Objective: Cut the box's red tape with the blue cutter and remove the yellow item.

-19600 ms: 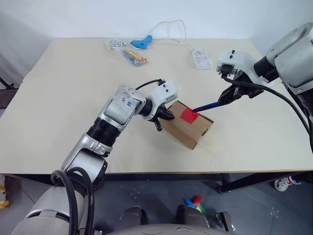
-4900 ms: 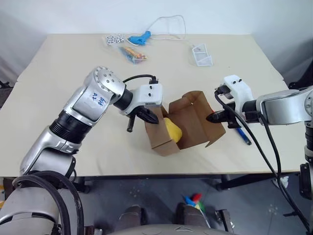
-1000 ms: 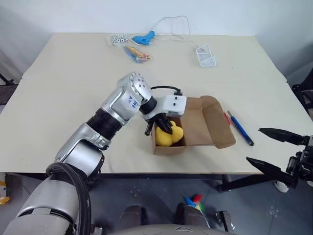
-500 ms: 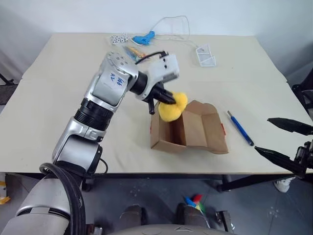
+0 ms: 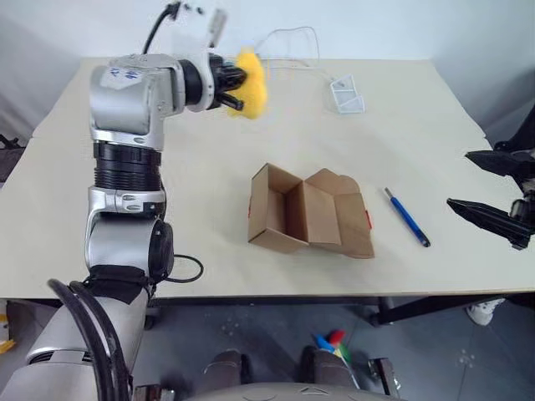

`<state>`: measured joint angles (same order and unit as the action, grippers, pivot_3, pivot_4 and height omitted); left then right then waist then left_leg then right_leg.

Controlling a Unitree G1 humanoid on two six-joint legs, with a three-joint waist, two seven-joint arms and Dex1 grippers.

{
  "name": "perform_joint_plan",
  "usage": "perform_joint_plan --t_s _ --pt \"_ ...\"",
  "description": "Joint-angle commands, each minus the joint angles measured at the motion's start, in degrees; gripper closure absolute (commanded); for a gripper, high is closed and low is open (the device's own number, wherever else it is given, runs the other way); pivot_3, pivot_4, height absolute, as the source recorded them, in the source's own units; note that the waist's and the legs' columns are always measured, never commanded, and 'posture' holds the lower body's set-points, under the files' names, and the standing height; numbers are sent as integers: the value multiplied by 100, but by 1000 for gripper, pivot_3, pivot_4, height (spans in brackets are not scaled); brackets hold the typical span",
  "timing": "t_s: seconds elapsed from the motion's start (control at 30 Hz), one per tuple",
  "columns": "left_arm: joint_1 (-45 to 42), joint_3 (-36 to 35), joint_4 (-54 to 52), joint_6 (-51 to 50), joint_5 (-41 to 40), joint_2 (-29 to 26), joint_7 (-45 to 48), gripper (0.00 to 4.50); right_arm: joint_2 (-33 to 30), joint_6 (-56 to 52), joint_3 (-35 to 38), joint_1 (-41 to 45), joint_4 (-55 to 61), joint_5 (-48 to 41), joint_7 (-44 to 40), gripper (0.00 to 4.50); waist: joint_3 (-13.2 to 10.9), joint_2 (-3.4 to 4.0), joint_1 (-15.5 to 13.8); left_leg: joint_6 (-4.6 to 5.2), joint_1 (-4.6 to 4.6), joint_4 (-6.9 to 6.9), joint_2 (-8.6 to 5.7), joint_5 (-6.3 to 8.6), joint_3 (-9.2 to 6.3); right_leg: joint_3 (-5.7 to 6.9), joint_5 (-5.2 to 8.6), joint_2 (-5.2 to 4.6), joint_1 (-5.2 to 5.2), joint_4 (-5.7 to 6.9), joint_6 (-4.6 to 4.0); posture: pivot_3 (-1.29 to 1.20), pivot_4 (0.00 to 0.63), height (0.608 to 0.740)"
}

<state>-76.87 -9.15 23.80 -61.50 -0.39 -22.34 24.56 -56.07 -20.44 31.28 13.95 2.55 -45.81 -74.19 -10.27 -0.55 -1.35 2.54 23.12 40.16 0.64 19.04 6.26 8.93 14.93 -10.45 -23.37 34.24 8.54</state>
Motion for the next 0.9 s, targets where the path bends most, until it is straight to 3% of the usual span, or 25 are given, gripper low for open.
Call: perform_joint_plan --t_s 0.03,0.2,0.47,0.7,0.83,0.9 --pt "394 -56 -103 -474 260 -402 -585 4481 -109 -17 -126 433 -285 -65 -234 0 0 0 0 0 0 0 -1 0 1 0 0 -1 -1 1 0 0 150 740" --pt "964 40 -166 -1004 424 -805 -1030 4481 -16 -168 -511 1011 -650 -121 -559 0 -2 -4 -15 -4 1 3 0 -2 4 2 0 0 -1 15 0 0 150 740" --pt "1800 -35 -298 -1308 361 -1400 -1157 2208 -102 -79 -1055 1733 -1474 185 -1260 0 -2 -4 16 -10 2 4 0 -2 8 2 0 1 -2 21 0 0 150 740" --pt "1891 -198 -844 -1947 144 -1635 -1109 116 -5 33 -1260 2089 -1811 418 -1406 0 -2 -4 18 -15 -1 2 2 -2 29 0 0 1 -5 28 0 0 150 740" --pt "1676 -444 -1511 -1553 -201 -1779 -810 18 -31 104 -1380 2287 -2014 562 -1508 0 -2 -4 17 -16 1 2 2 -1 28 0 0 1 -7 29 0 0 150 740" --pt "1850 -328 -2220 -1762 -739 -2198 -88 18 -35 122 -1423 2398 -2125 610 -1544 0 -3 -5 26 -19 1 1 3 0 27 0 0 1 -8 29 0 0 150 740"
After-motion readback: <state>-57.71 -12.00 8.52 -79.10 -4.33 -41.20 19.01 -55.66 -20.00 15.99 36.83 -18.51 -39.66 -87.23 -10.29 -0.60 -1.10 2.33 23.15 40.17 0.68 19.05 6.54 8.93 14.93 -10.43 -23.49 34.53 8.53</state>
